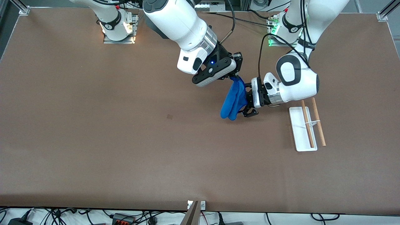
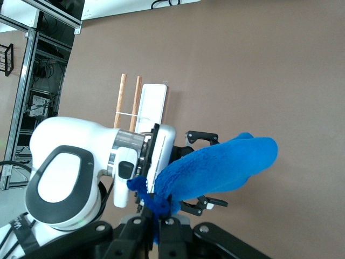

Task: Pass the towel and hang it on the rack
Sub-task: 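Grasp the hanging towel with the left gripper below the right gripper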

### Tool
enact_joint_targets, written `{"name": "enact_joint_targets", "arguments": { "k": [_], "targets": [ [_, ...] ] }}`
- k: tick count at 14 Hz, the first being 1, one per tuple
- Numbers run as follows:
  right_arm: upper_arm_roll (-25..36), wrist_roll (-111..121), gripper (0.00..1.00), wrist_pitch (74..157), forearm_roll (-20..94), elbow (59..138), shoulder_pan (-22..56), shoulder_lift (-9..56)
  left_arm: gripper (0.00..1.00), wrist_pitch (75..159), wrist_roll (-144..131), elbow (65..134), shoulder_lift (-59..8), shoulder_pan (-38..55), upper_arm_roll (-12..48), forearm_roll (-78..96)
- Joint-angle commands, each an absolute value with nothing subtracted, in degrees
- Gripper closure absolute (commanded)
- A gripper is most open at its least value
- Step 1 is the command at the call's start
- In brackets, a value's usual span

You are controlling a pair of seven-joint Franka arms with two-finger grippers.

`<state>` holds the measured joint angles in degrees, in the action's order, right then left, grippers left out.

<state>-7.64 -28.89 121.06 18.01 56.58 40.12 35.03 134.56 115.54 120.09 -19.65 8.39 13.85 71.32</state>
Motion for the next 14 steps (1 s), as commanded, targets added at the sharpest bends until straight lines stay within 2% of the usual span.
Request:
{"name": "enact_joint_targets", "arguments": {
  "k": [1, 2, 3, 4, 5, 14],
  "targets": [
    [-7.65, -29.36, 1.00, 121.55, 17.67, 55.90, 40.25, 35.24, 0.20, 137.98, 118.56, 118.05, -19.77, 10.27, 14.85, 74.35],
    [-7.65, -29.36, 1.00, 121.55, 17.49, 55.90, 40.25, 35.24, 0.59, 138.68, 118.48, 117.43, -19.95, 10.54, 14.94, 74.44],
    [-7.65, -29.36, 1.00, 121.55, 16.97, 55.99, 40.25, 35.24, 0.82, 139.04, 118.48, 117.16, -20.30, 10.63, 14.94, 74.62],
    [-7.65, -29.36, 1.00, 121.55, 16.79, 55.99, 40.34, 35.24, 0.96, 139.04, 117.78, 117.16, -20.39, 10.63, 14.94, 74.97],
    [-7.65, -29.36, 1.00, 121.55, 16.79, 55.99, 40.25, 35.24, 0.99, 139.13, 118.47, 117.16, -20.74, 10.72, 14.94, 76.19],
    [-7.65, -28.83, 1.00, 121.46, 16.87, 56.07, 39.82, 35.24, 0.99, 138.96, 117.25, 117.16, -21.18, 9.84, 14.85, 77.96]
  ]
}}
